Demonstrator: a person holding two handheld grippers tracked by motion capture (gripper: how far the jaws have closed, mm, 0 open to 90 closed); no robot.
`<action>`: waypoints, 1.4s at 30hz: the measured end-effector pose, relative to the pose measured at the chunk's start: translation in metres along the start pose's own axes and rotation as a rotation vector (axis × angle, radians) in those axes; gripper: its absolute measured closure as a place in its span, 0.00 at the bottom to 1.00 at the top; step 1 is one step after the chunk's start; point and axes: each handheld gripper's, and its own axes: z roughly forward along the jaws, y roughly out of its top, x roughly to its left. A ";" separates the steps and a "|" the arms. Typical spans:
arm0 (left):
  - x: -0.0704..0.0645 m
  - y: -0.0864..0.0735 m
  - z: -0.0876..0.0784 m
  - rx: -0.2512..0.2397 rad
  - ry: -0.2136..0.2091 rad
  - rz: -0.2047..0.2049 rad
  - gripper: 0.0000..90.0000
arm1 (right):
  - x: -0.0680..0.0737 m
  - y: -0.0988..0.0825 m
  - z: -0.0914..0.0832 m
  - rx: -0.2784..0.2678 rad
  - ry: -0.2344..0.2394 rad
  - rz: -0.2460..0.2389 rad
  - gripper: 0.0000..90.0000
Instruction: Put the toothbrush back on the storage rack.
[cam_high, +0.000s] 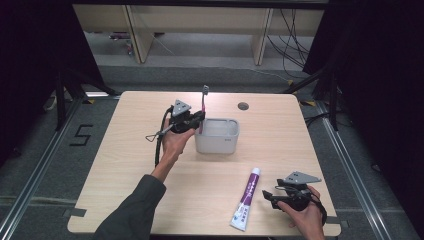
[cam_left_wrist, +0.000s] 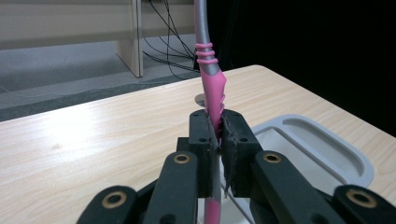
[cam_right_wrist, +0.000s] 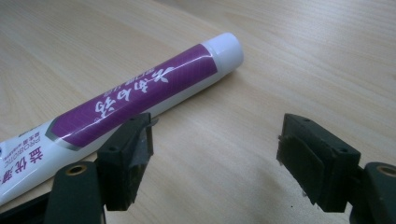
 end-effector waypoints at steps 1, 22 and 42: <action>0.000 0.000 0.000 0.000 0.000 0.000 0.92 | 0.000 0.000 0.000 0.000 0.000 0.000 0.30; 0.001 -0.012 0.003 0.039 0.025 0.017 0.92 | -0.001 0.000 0.000 -0.005 -0.003 -0.015 0.30; 0.007 -0.012 -0.005 0.029 0.071 0.036 0.62 | -0.002 0.000 0.000 -0.002 -0.003 -0.025 0.30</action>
